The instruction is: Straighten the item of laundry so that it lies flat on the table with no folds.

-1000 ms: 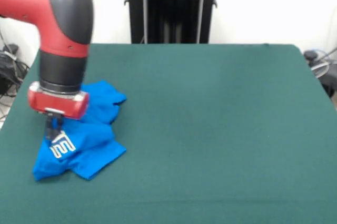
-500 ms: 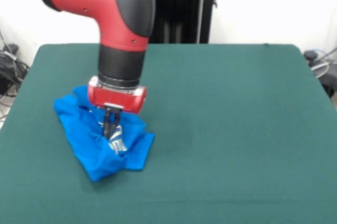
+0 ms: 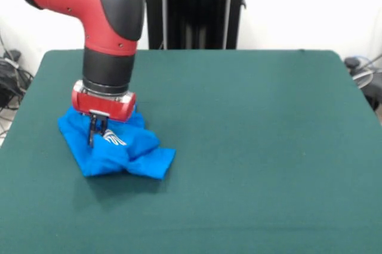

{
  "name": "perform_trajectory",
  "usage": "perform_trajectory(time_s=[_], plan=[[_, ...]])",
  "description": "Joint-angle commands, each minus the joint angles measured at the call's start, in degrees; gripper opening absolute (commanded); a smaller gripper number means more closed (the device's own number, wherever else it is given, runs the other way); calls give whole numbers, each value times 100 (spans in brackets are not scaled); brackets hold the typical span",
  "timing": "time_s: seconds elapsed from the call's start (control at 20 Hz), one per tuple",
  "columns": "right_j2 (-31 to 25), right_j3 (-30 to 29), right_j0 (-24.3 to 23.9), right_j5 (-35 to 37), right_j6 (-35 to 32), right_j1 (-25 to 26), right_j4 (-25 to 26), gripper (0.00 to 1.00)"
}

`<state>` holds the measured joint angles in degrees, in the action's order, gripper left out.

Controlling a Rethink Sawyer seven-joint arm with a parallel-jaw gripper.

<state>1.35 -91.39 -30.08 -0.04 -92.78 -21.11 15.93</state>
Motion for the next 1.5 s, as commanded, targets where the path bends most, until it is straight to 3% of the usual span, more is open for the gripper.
perform_trajectory(time_s=[0.05, 0.4, 0.85, 0.95, 1.0, 1.1, 1.3, 1.4, 1.5], plan=[[47, 131, 656, 192, -848, 575, -127, 0], [215, 25, 1275, 387, -1449, 485, -981, 0], [651, -137, 1460, -111, -1242, 730, -1056, 0], [826, -526, 1751, -150, -1749, 534, -1489, 0], [946, -832, 1995, 205, -2038, 187, -1813, 0], [967, -1202, 2232, 967, -2182, -468, -2136, 0], [854, -1506, 2420, 1654, -2081, -1237, -2509, 0], [866, -1489, 2506, 1725, -2028, -1288, -2657, 0], [990, -1369, 2614, 1409, -2071, -964, -2779, 0]])
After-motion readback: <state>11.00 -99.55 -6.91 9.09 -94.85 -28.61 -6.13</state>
